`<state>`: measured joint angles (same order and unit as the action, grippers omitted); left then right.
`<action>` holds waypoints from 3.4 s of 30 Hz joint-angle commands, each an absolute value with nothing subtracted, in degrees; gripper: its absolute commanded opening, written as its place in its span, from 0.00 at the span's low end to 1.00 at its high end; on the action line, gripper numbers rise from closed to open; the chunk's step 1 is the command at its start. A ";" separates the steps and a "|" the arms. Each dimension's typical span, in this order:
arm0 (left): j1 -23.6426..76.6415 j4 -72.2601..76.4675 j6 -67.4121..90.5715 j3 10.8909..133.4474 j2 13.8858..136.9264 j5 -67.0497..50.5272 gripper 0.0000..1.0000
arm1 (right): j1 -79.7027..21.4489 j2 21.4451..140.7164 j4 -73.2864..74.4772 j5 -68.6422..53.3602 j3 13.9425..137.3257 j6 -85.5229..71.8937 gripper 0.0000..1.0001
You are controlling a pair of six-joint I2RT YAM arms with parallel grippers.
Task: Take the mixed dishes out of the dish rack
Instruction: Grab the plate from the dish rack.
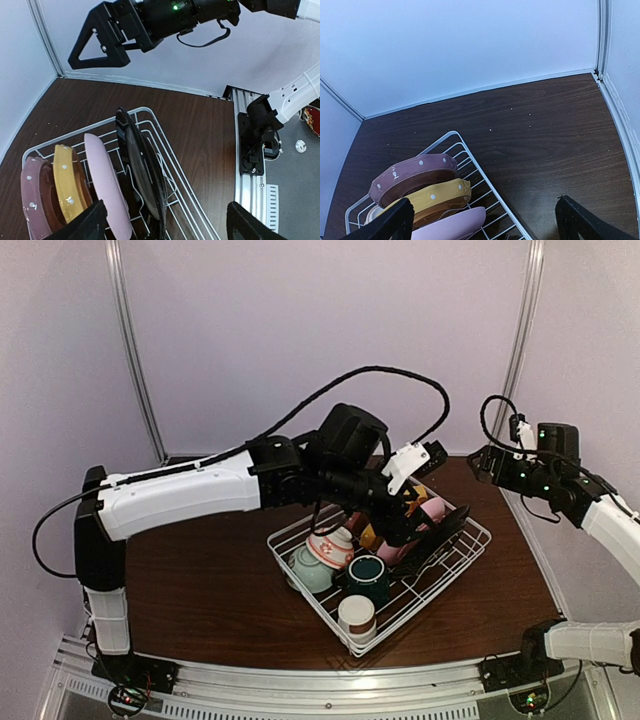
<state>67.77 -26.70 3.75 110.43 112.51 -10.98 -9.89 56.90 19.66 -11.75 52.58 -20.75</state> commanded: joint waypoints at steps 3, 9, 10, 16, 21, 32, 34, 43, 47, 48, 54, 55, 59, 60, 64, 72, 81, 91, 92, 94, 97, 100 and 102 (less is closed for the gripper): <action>68.44 -28.19 6.32 115.17 116.96 -12.99 0.78 | -10.00 55.30 21.48 -10.35 53.02 -19.62 1.00; 68.78 -28.54 7.73 116.38 119.86 -11.74 0.72 | -9.59 55.15 21.45 -10.38 52.64 -19.46 1.00; 68.81 -28.60 7.93 116.56 120.20 -11.83 0.69 | -9.58 55.11 21.42 -10.42 52.65 -19.47 1.00; 68.82 -28.65 9.79 117.44 122.75 -11.01 0.63 | -9.27 54.96 21.67 -9.35 52.42 -19.60 1.00; 68.77 -28.67 11.30 118.47 125.18 -9.87 0.58 | -8.84 54.42 21.73 -9.09 52.30 -19.78 1.00; 69.24 -28.67 13.60 119.52 128.54 -7.60 0.44 | -7.98 54.97 21.51 -8.84 51.78 -20.36 1.00; 69.55 -28.53 13.60 119.60 129.00 -7.17 0.42 | -7.78 55.10 21.30 -9.03 51.56 -20.55 1.00; 70.00 -28.22 14.32 121.30 130.21 -8.36 0.21 | -7.15 55.37 20.90 -10.03 51.15 -20.77 1.00; 69.97 -27.51 14.63 121.65 129.30 -9.46 0.10 | -7.00 55.14 20.88 -10.26 51.24 -20.79 1.00; 70.04 -27.25 14.72 121.57 128.96 -9.74 0.07 | -6.99 55.05 20.89 -10.26 51.24 -20.81 1.00; 70.04 -26.51 14.85 121.40 127.13 -10.54 0.00 | -6.73 54.76 21.04 -10.50 51.16 -20.85 1.00; 70.01 -26.29 14.79 121.27 126.55 -10.64 0.00 | -6.70 54.76 21.08 -10.47 51.15 -20.91 1.00; 69.99 -23.73 14.81 119.67 124.01 -12.74 0.00 | -6.59 54.42 21.17 -10.54 51.19 -20.90 1.00; 70.04 -22.48 14.95 118.79 123.06 -13.45 0.00 | -6.56 54.34 21.22 -10.49 51.23 -20.97 1.00; 70.00 -18.83 15.53 116.90 120.67 -16.40 0.00 | -6.43 54.11 21.27 -10.62 51.52 -21.18 1.00; 70.02 -17.60 15.26 117.38 117.29 -17.77 0.00 | -6.27 53.64 21.29 -10.83 51.59 -21.83 1.00; 68.88 -11.89 19.60 116.05 113.67 -24.73 0.00 | -5.98 53.44 22.32 -10.56 53.00 -21.83 1.00; 68.10 -9.14 21.41 115.09 108.55 -29.52 0.00 | -4.72 52.04 24.47 -7.92 55.27 -21.82 1.00; 67.93 -9.12 21.36 114.67 107.68 -29.56 0.00 | -4.52 51.77 24.71 -7.71 55.55 -21.83 1.00; 67.50 -8.53 21.53 113.56 105.58 -29.53 0.00 | -4.12 51.23 24.97 -7.70 56.24 -21.88 1.00; 66.75 -8.02 21.22 111.76 102.59 -29.62 0.00 | -3.71 50.73 25.16 -8.12 57.15 -22.08 1.00; 65.07 -8.65 20.65 109.72 98.82 -28.58 0.00 | -3.52 50.80 25.31 -9.18 57.86 -22.29 1.00; 63.11 -9.67 19.73 108.10 96.14 -26.35 0.00 | -3.54 50.95 24.96 -9.79 57.84 -22.32 1.00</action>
<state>66.54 -20.60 21.76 109.08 104.40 -28.08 -3.84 51.13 24.18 -9.17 56.60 -21.56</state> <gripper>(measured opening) 0.067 0.996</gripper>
